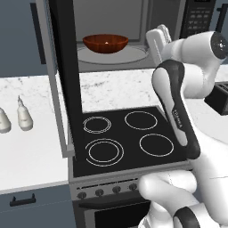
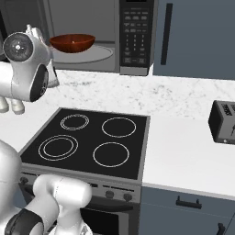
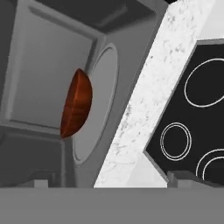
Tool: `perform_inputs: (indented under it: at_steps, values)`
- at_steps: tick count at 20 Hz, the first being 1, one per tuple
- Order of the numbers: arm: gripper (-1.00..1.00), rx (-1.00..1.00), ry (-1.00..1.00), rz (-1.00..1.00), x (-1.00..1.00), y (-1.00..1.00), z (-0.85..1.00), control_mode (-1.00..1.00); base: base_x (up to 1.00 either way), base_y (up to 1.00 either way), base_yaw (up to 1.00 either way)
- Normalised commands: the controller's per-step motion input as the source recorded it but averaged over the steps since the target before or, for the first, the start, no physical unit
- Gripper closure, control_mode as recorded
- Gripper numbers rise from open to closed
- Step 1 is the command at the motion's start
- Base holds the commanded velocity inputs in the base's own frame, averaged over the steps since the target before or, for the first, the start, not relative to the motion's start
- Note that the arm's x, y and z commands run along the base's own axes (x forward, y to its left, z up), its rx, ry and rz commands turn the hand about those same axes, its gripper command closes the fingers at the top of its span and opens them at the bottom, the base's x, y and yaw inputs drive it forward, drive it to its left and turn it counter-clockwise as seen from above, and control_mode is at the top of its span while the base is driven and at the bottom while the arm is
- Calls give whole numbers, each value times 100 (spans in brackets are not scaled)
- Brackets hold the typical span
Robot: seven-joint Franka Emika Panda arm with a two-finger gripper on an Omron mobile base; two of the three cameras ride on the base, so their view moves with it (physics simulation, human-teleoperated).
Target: Open the microwave, place the bowl with waffle inside the microwave, then close the microwave door and turn it on.
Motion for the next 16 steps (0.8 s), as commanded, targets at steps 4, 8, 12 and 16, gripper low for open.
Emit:
perform_inputs:
  at_steps: [4, 8, 12, 16]
  values:
    - [-100, -58, 9, 0, -21, -32, -32, -100, 0, 0, 0]
    - [-100, -49, 0, -8, 0, -28, -39, -100, 0, 0, 0]
    - [-100, -43, -4, -12, 0, -21, -48, -100, 0, 0, 0]
    - [-100, -29, -21, -16, 0, -8, -68, -100, 0, 0, 0]
